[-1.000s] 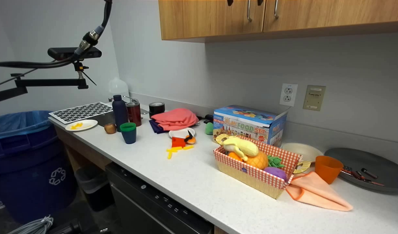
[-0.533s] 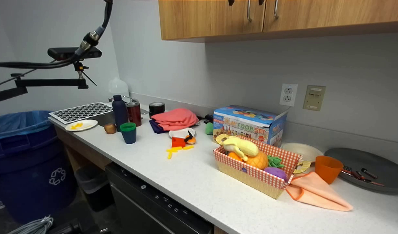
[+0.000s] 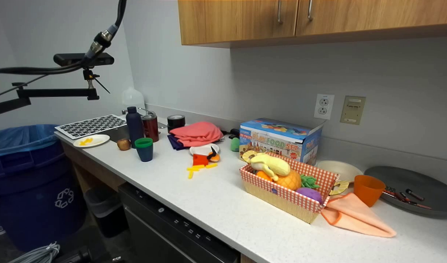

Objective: Open the left door of the top cabinet.

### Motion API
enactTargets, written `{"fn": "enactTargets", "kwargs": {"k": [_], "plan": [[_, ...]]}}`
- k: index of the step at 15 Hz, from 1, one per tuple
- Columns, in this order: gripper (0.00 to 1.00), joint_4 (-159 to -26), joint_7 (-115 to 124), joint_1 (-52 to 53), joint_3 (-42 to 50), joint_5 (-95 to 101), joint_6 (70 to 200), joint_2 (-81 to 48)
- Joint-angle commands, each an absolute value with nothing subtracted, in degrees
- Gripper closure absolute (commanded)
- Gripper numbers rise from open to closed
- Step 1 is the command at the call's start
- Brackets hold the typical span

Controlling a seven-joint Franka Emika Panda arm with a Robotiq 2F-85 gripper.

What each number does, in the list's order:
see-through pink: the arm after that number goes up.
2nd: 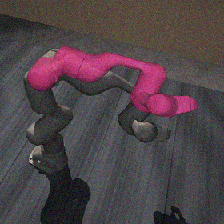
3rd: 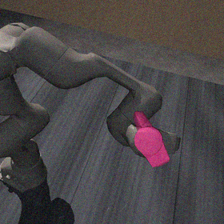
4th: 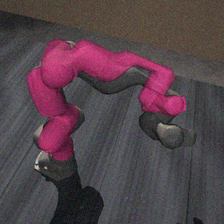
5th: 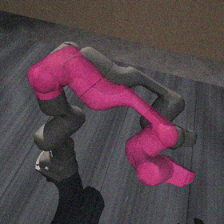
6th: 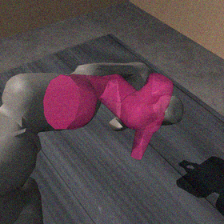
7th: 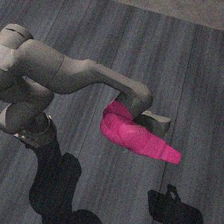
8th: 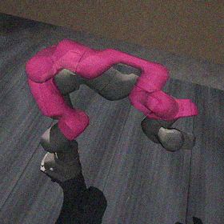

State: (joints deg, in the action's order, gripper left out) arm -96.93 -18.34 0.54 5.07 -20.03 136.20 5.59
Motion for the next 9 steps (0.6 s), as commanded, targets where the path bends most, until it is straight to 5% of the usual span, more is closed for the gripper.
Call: {"fn": "enactTargets", "kwargs": {"k": [1, 9], "plan": [[0.00, -92.87, -20.41, 0.53, 5.17, -24.98, 135.09, 2.33], [0.00, -91.58, -19.27, -0.46, 4.69, -32.98, 128.51, 0.65]]}}
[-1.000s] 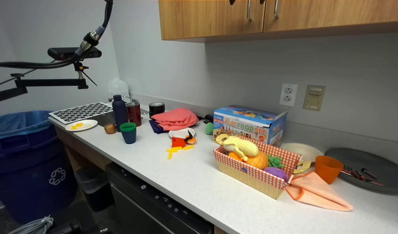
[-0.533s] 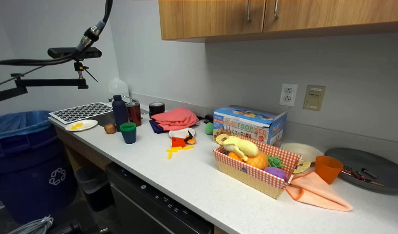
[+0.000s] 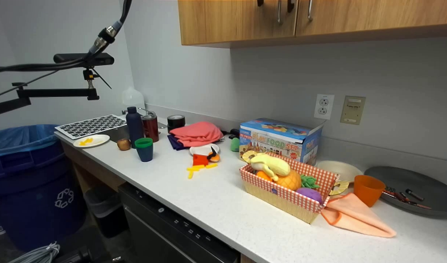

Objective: Open the left door of the top cabinet.

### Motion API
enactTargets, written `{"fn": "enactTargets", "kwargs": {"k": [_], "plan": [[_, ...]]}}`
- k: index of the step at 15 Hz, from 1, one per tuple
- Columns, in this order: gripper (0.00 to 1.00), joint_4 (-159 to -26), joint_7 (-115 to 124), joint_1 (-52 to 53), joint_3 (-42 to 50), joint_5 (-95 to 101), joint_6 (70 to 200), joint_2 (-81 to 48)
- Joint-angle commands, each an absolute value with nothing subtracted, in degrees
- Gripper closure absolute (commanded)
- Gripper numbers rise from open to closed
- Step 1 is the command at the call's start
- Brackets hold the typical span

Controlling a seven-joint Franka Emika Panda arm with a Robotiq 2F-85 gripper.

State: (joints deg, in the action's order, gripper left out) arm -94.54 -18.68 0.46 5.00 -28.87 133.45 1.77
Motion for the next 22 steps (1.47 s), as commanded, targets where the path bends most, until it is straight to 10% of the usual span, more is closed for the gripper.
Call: {"fn": "enactTargets", "kwargs": {"k": [1, 22], "plan": [[0.00, -91.41, -19.30, -0.47, 4.70, -34.76, 126.32, 0.81], [0.00, -98.13, -16.00, -2.93, 4.17, -41.81, 105.75, 8.93]]}}
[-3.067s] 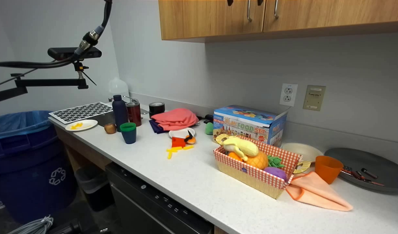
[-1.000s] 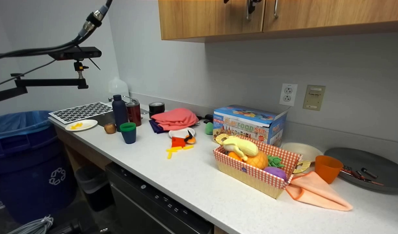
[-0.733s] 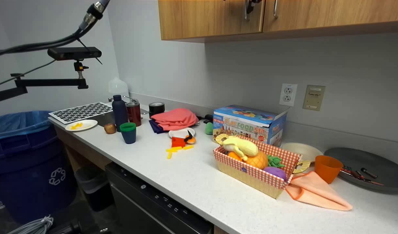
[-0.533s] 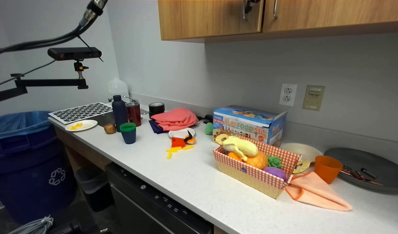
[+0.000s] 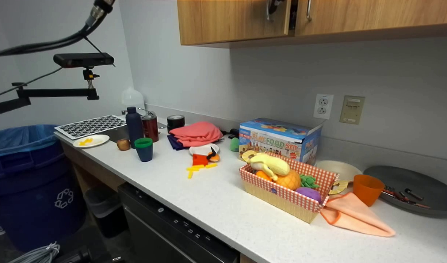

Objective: Open the left door of the top cabinet.

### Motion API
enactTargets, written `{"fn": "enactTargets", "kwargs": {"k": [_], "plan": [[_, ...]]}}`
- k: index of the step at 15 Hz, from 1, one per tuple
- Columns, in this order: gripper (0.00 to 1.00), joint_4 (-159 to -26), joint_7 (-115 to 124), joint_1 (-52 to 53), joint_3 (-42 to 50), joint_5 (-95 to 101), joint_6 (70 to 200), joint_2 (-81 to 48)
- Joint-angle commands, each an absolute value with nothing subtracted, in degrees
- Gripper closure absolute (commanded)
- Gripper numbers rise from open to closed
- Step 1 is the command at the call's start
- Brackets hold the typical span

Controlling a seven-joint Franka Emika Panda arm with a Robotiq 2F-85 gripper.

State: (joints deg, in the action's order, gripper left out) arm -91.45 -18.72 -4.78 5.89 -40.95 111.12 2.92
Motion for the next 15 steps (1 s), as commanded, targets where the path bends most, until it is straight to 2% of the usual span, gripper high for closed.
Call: {"fn": "enactTargets", "kwargs": {"k": [1, 6, 15], "plan": [[0.00, -99.33, -15.68, -2.74, 4.07, -41.27, 105.86, 9.96], [0.00, -104.52, -14.64, -1.61, 2.87, -34.89, 104.69, 15.32], [0.00, -108.79, -7.67, -0.68, -3.09, -9.97, 102.39, 25.35]]}}
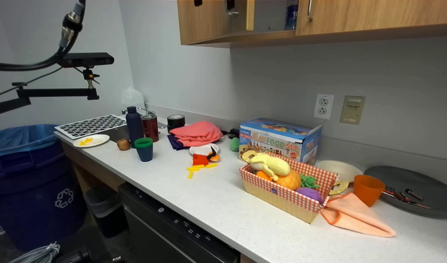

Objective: Open the left door of the top cabinet.

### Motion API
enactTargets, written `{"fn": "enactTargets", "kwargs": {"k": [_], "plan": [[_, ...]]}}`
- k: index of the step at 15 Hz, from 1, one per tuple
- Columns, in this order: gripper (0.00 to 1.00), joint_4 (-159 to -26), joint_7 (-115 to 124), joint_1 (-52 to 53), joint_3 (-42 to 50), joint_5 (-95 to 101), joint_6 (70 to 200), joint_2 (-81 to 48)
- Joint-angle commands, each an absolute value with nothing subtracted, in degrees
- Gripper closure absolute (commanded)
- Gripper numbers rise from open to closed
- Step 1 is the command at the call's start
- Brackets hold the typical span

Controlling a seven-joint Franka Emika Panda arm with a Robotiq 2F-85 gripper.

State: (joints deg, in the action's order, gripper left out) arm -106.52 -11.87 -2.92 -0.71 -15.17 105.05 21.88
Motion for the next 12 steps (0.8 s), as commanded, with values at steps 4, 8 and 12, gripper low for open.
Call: {"fn": "enactTargets", "kwargs": {"k": [4, 8, 12], "plan": [[0.00, -108.67, -4.74, 0.75, -5.46, -3.63, 99.02, 27.07], [0.00, -107.57, -3.87, 1.53, -6.09, 0.06, 96.15, 27.45], [0.00, -106.26, -3.21, 0.92, -6.08, 4.35, 93.79, 27.40]]}}
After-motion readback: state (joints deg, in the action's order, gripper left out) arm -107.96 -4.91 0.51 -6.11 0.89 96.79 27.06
